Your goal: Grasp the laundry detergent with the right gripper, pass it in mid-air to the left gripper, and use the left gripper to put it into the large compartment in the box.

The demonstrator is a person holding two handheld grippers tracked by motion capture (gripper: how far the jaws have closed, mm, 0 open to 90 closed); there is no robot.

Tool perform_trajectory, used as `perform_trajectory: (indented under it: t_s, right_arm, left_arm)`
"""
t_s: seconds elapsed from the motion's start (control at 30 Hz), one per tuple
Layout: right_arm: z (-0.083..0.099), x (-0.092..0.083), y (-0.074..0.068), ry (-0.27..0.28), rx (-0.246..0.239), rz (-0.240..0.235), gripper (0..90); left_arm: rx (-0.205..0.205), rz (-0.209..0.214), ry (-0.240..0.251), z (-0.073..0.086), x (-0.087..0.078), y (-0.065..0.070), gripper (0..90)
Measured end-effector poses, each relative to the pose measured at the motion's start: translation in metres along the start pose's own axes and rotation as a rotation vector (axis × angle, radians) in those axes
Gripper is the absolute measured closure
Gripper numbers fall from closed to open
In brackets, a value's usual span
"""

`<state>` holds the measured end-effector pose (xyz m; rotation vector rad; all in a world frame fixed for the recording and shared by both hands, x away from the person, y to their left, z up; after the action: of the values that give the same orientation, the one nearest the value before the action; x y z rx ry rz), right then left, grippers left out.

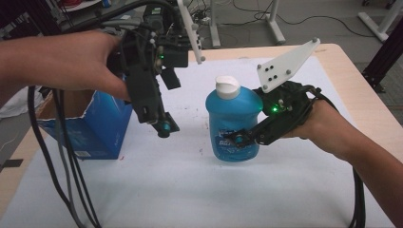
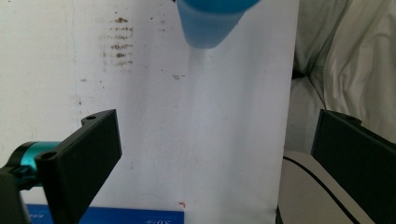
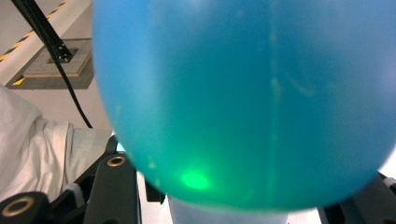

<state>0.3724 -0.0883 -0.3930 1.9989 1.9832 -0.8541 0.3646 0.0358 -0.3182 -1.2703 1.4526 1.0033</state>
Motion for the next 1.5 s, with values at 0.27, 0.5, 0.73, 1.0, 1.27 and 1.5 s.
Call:
perform_trajectory:
  t_s: [0.27,0.5,0.73,1.0,1.27,1.5]
  right_arm:
    - [-0.009,0.021,-0.004,-0.033,-0.032,-0.023,44.9]
    - [-0.019,0.031,-0.004,-0.022,-0.036,-0.028,44.8]
    - [-0.02,0.039,-0.004,-0.03,-0.03,-0.034,44.7]
    - [-0.022,0.04,-0.005,-0.034,-0.028,-0.031,44.6]
    - [-0.021,0.04,-0.006,-0.04,-0.023,-0.034,44.6]
    - [-0.021,0.04,-0.005,-0.036,-0.026,-0.029,44.6]
  left_arm:
    - [0.012,0.016,0.007,-0.012,0.001,0.002,1.6]
    - [0.012,0.011,0.005,-0.017,-0.002,0.001,1.7]
    - [0.016,0.006,0.0,-0.024,0.001,-0.003,1.6]
    - [0.029,0.008,-0.022,-0.032,0.009,-0.007,1.7]
    - [0.048,0.005,-0.026,-0.035,0.012,-0.01,4.7]
    - [0.055,0.015,-0.034,-0.036,0.015,-0.01,11.9]
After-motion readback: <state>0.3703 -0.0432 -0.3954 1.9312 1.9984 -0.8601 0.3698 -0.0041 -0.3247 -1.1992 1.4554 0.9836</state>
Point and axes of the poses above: each handheld gripper's, and its own axes: x roughly forward along the jaws, z roughly out of its underside, y roughly to its right, the point moved 9 cm from there along x, roughly forward along the jaws, and after that the axes turned 13 degrees about x, right-handed, at the moved point
